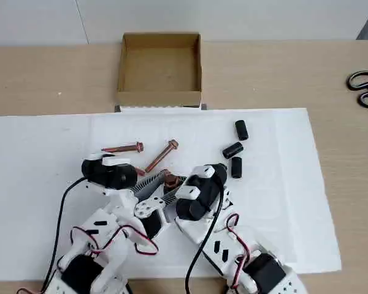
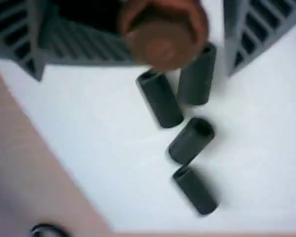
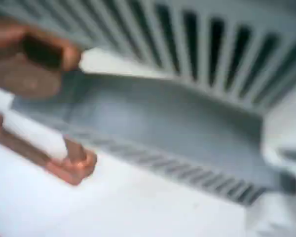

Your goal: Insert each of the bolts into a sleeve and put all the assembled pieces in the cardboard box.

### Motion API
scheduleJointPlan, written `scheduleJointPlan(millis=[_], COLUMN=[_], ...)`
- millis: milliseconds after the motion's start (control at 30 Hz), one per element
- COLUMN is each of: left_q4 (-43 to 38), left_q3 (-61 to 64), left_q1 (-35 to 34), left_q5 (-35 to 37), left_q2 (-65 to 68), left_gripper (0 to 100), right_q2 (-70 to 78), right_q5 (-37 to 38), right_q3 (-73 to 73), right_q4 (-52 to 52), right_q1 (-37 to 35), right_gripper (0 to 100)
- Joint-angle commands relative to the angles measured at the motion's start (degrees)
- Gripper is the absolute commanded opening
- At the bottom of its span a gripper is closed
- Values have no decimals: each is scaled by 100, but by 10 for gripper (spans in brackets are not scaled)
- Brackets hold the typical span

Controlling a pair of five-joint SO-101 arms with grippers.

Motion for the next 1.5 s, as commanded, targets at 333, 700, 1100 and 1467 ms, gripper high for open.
scheduleJointPlan(millis=[333, 700, 1100, 1467], left_q4=[18, 774, -220, 26], left_q3=[-664, -163, 1174, 1174], left_q1=[-1222, -1398, -2338, -2418], left_q5=[-738, -1046, -3033, -3015], left_q2=[-26, -26, -26, -26], left_gripper=[81, 6, 6, 6], right_q2=[-31, -40, -40, -13], right_q5=[62, 62, 26, -378], right_q3=[35, 35, 202, 396], right_q4=[-171, -171, -207, -251], right_q1=[66, 787, 1657, 1982], right_gripper=[4, 4, 4, 2])
